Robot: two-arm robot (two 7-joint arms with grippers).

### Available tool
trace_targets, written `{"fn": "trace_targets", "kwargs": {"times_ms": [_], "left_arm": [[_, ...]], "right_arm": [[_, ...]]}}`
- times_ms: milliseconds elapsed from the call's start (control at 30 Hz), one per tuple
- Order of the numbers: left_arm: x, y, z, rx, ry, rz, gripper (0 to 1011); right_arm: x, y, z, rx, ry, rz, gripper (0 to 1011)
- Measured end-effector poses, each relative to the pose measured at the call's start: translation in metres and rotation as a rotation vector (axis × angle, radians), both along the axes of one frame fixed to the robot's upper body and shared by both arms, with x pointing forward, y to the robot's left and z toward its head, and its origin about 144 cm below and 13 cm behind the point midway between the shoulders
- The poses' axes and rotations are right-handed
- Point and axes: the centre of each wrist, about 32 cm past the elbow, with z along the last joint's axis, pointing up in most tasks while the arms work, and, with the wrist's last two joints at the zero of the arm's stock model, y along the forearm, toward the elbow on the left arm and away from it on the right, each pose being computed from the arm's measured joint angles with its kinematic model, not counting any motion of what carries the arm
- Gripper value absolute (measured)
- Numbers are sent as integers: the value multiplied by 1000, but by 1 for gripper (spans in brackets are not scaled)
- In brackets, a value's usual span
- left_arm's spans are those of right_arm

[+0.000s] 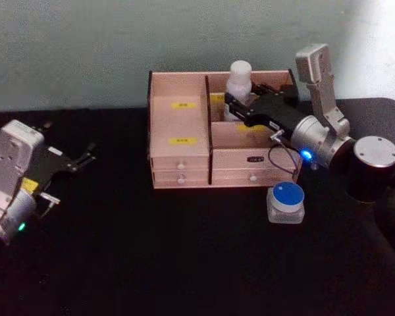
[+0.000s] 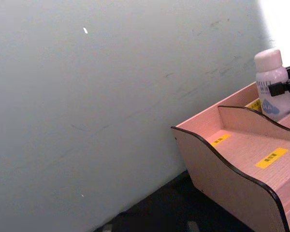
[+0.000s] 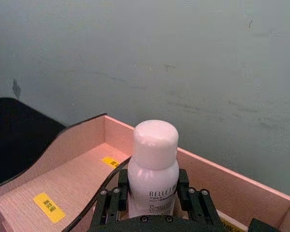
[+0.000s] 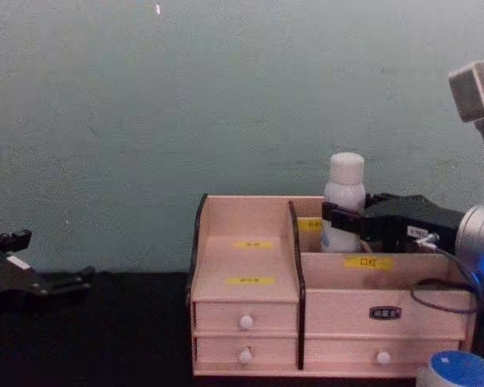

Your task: Pick up the facial cleanser and watermelon frost from the table and place them into the tiered storage box.

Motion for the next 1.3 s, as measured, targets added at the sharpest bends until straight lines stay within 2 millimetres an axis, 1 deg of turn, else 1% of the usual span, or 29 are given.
{"fn": "trace_targets", "kwargs": {"times_ms": [800, 867, 900, 933, 967, 1133, 1167, 1200, 1233, 1267, 1300], "left_arm": [[0, 0, 0, 0, 0, 0, 1001], [0, 0, 0, 0, 0, 0, 1001], [0, 0, 0, 0, 0, 0, 1001], [0, 0, 0, 0, 0, 0, 1001], [0, 0, 0, 0, 0, 0, 1001], [0, 0, 0, 0, 0, 0, 1001], [0, 0, 0, 0, 0, 0, 1001], [0, 0, 0, 0, 0, 0, 1001], [0, 0, 0, 0, 0, 0, 1001], [0, 0, 0, 0, 0, 0, 1001], [0, 0, 0, 0, 0, 0, 1001]], "right_arm": [[2, 0, -1, -14, 23, -9, 593], [2, 0, -1, -13, 22, -10, 658], [2, 0, -1, -13, 22, -10, 658], [2, 0, -1, -13, 22, -10, 679], [2, 0, -1, -12, 22, -10, 736], [2, 0, -1, -12, 21, -10, 885], [2, 0, -1, -12, 21, -10, 898], [2, 0, -1, -12, 21, -10, 944], [2, 0, -1, -12, 21, -10, 944], [2, 0, -1, -12, 21, -10, 985], [2, 0, -1, -12, 21, -10, 1002]]}}
